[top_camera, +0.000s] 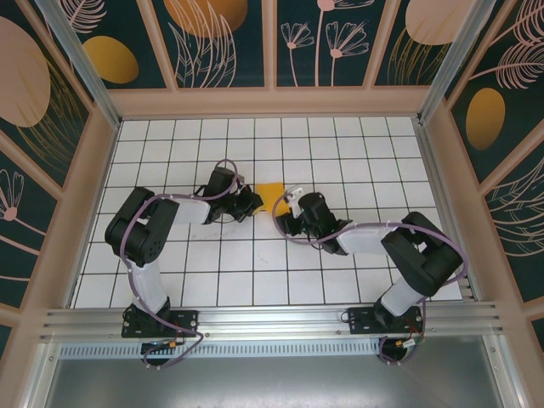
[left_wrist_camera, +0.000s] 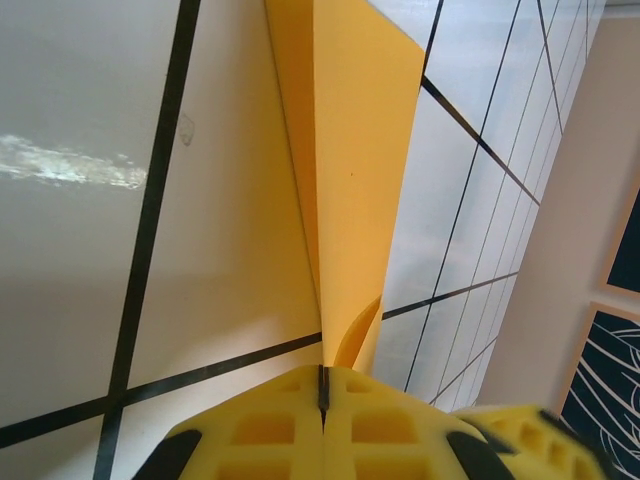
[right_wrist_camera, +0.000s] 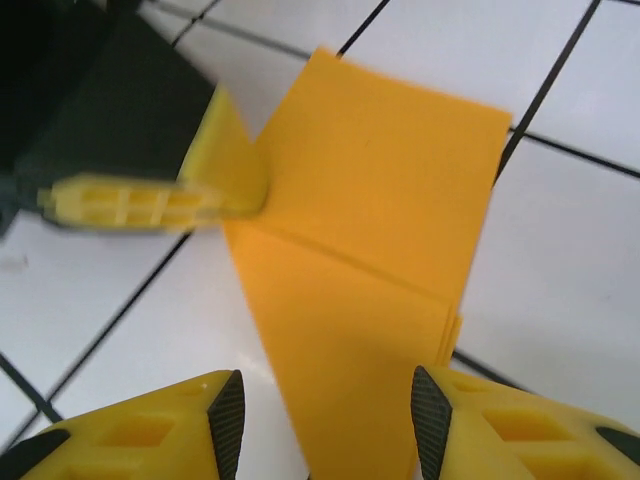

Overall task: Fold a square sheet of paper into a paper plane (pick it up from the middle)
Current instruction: Fold the wing for the fifth time at the center of the table.

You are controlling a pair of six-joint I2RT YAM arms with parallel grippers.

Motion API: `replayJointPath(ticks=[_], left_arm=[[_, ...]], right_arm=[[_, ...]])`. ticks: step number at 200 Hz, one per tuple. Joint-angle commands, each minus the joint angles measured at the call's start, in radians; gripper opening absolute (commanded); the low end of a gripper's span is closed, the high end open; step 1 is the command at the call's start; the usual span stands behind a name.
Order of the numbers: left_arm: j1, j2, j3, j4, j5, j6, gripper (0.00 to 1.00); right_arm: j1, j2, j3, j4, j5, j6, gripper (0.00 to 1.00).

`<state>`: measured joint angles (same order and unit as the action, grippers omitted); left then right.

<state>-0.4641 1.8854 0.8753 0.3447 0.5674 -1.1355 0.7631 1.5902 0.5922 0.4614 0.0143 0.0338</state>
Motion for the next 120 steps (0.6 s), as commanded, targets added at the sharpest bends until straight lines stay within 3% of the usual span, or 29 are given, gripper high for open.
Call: replayJointPath(ticks=[1, 46, 120], left_arm=[[-0.004, -0.032, 0.028, -0.037, -0.001, -0.013, 0.00], [-0.004, -0.029, 0.039, -0.053, 0.004, -0.013, 0.00], [-0.004, -0.025, 0.044, -0.054, 0.009, -0.027, 0.00]], right_arm=[[0.045, 0.015, -0.012, 0.111, 0.110, -0.145, 0.50], [0.084, 0.111, 0.021, 0.183, 0.207, -0.218, 0.51], [0.104, 0.231, 0.078, 0.261, 0.258, -0.306, 0.49]])
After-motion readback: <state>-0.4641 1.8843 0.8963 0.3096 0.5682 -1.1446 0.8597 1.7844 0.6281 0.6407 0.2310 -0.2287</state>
